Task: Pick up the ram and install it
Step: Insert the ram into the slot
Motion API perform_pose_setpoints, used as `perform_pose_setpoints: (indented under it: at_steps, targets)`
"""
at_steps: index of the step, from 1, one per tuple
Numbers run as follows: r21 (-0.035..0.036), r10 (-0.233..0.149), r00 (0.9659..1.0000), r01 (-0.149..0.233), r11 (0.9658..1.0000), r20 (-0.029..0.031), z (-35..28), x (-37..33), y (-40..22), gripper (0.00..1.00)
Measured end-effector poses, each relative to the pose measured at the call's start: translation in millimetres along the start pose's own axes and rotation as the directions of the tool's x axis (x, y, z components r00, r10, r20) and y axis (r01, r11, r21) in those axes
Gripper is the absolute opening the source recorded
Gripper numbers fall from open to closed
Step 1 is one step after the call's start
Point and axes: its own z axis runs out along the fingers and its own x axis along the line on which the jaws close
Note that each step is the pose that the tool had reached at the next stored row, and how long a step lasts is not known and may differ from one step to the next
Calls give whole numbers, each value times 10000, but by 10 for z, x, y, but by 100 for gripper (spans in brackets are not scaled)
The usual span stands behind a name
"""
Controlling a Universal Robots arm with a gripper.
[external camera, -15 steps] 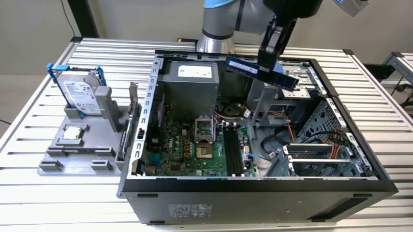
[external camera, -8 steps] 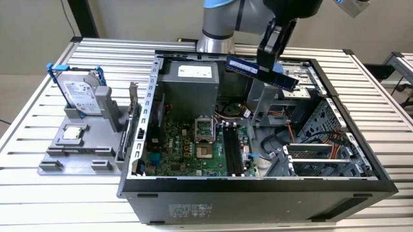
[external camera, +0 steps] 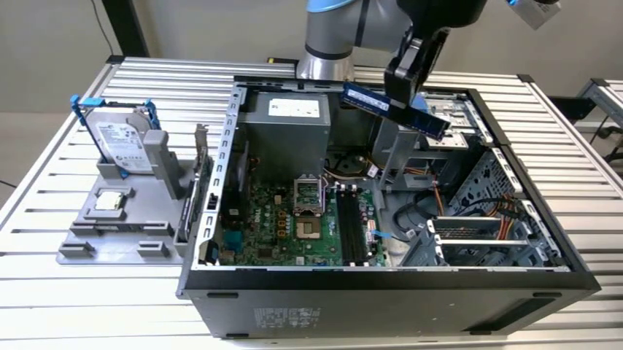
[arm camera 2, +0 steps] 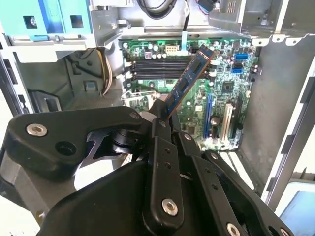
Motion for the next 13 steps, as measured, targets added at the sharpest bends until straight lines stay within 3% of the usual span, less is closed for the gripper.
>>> perform_pose_setpoints:
  at_steps: [6,13]
  targets:
    - [7,646,9979,-646,9979,9,0,1,0,0]
    - [16,1379,9905,-1379,9905,18,0,1,0,0]
